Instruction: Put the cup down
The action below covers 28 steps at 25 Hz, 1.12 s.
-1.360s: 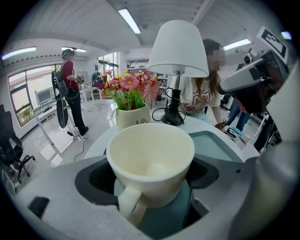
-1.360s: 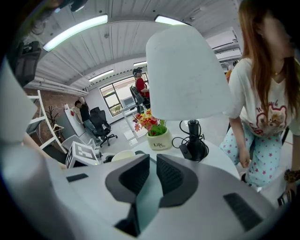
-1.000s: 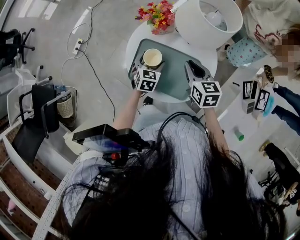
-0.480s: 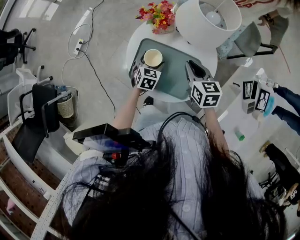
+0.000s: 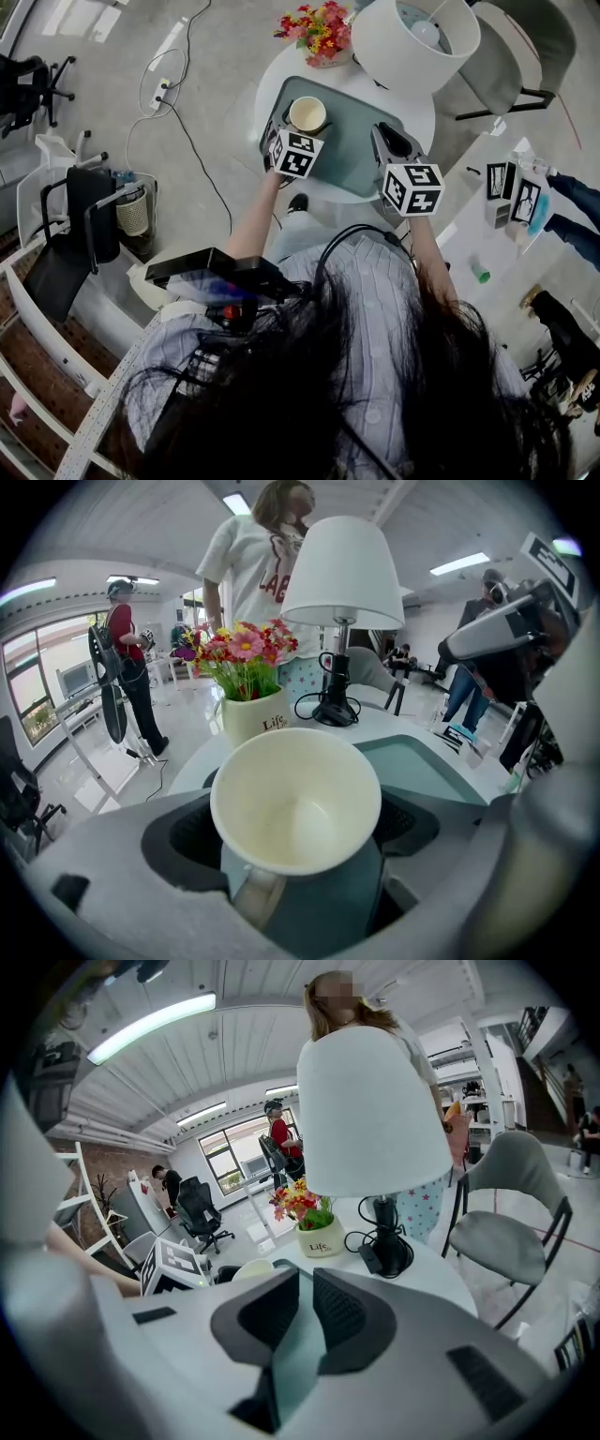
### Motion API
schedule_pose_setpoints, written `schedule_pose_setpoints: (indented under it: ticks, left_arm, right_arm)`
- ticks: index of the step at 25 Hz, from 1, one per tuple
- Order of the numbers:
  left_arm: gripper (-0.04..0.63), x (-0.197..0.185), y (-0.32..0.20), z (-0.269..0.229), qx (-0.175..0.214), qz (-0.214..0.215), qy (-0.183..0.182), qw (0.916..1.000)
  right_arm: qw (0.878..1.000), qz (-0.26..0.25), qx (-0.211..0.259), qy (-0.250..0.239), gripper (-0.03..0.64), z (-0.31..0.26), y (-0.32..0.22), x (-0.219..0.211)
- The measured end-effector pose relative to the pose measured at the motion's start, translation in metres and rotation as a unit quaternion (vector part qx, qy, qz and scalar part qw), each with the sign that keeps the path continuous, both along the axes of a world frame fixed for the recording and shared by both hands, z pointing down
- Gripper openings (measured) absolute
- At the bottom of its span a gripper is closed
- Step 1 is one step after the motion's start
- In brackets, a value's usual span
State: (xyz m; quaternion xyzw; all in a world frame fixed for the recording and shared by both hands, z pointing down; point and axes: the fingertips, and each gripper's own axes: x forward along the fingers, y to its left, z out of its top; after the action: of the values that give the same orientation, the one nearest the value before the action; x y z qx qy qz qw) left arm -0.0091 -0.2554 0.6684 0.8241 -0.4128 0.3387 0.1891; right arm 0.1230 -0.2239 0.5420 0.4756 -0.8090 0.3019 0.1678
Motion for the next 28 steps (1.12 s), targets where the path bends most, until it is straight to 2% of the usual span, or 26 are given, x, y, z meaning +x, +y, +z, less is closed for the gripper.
schedule_pose_setpoints:
  ticks: [6, 22, 28]
  left_arm:
    - [0.446, -0.003, -0.005, 0.001, -0.001, -0.002, 0.0, 1.0]
    - [0.446, -0.013, 0.032, -0.053, 0.051, -0.009, 0.004, 0.9986]
    - [0.446, -0.009, 0.035, -0.077, 0.068, -0.02, 0.023, 0.9972]
  right_arm:
    - [1.0, -0.001, -0.006, -0.003, 0.063, 0.006, -0.007, -0.002]
    - [1.0, -0.003, 0.022, -0.002, 0.063, -0.023, 0.034, -0.013]
    - [1.0, 0.0, 0.025, -0.007, 0.064, -0.023, 0.038, -0.015]
